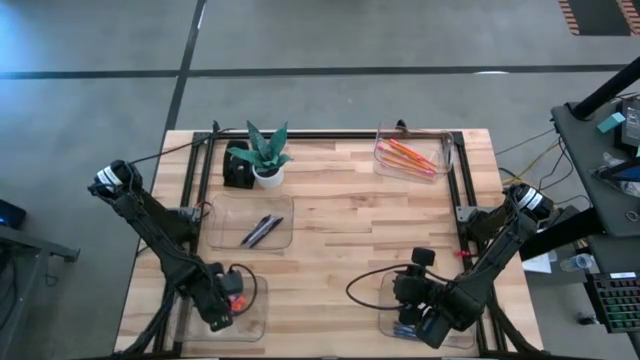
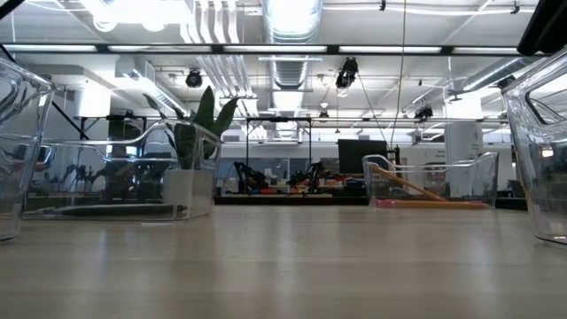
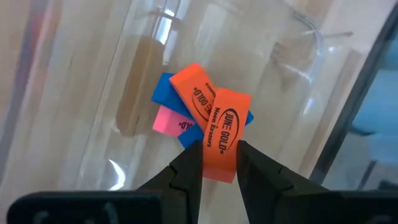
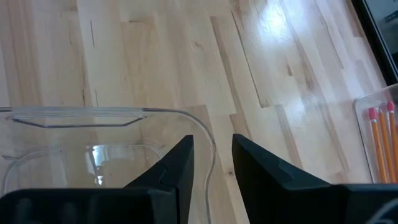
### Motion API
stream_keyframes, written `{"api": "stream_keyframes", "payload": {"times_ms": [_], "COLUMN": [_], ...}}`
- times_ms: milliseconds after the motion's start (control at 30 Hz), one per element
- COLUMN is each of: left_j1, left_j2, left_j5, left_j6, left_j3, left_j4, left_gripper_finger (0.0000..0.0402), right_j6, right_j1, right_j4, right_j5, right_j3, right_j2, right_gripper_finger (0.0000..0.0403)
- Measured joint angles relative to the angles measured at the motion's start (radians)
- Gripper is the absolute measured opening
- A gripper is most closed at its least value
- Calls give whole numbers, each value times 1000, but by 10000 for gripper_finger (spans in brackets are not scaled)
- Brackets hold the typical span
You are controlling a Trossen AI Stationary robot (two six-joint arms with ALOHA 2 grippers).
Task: Sort crayons/erasers/pens/pencils in bins
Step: Put the center orange eraser into the bottom left transparent bin, then return to Home Position
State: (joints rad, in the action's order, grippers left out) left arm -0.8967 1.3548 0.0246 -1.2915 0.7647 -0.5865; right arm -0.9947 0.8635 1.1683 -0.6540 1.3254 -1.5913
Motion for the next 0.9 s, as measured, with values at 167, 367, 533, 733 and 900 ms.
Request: {"api": "stream_keyframes", "payload": {"times_ms": [167,367,533,733,900], "left_j1": [0,0,0,0,0], "left_j2": [0,0,-8,-51,-83], "left_j5": [0,1,22,49,41], "left_j6": [-120,-141,-137,-135,-100], "left_j3": [-2,-2,11,24,19], "left_j4": [0,4,1,2,1], "left_gripper_finger": [73,82,108,134,143], "right_j6": [1,1,3,13,13], "right_j1": [0,0,0,0,0], "right_j4": [0,0,1,1,2], "right_j5": [-1,-1,-2,-2,-2], "right_j3": [0,0,0,0,0], "right_j2": [0,0,0,0,0], "right_gripper_finger": [102,102,102,102,102]}}
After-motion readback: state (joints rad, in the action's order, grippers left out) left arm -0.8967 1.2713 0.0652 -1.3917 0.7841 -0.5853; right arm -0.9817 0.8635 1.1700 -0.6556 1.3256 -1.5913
